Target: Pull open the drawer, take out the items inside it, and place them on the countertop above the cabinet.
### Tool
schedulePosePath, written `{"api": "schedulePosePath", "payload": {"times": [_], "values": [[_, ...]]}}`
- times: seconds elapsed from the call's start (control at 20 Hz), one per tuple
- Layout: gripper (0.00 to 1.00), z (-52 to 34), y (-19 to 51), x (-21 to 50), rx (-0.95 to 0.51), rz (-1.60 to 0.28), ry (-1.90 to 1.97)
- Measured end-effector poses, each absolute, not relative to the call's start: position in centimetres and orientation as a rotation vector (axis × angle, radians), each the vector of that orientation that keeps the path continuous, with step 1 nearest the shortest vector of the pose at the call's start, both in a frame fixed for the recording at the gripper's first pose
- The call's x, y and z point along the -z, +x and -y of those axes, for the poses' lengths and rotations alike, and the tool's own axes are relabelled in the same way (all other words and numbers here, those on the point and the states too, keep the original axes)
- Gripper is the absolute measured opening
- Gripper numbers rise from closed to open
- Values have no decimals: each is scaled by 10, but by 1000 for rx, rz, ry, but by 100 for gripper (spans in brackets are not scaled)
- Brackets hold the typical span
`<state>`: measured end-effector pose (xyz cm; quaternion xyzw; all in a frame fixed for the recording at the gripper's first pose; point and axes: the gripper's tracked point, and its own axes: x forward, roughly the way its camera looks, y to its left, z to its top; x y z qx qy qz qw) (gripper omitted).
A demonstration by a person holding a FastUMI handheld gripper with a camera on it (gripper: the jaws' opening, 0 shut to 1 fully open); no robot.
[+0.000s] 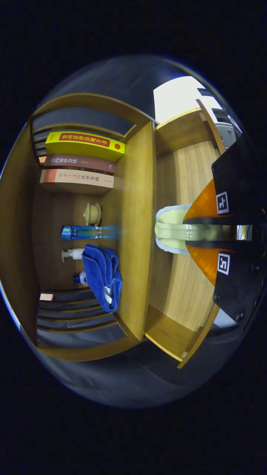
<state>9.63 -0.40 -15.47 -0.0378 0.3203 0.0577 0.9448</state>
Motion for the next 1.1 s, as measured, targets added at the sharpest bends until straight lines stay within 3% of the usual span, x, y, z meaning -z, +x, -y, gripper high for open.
{"api": "schedulePosePath", "payload": {"times": [0.4,0.65,1.1], "values": [[25,-16,97,84,-165,-467,-77],[25,-30,126,55,-170,-448,-84],[25,-42,220,80,-101,-522,-121]]}}
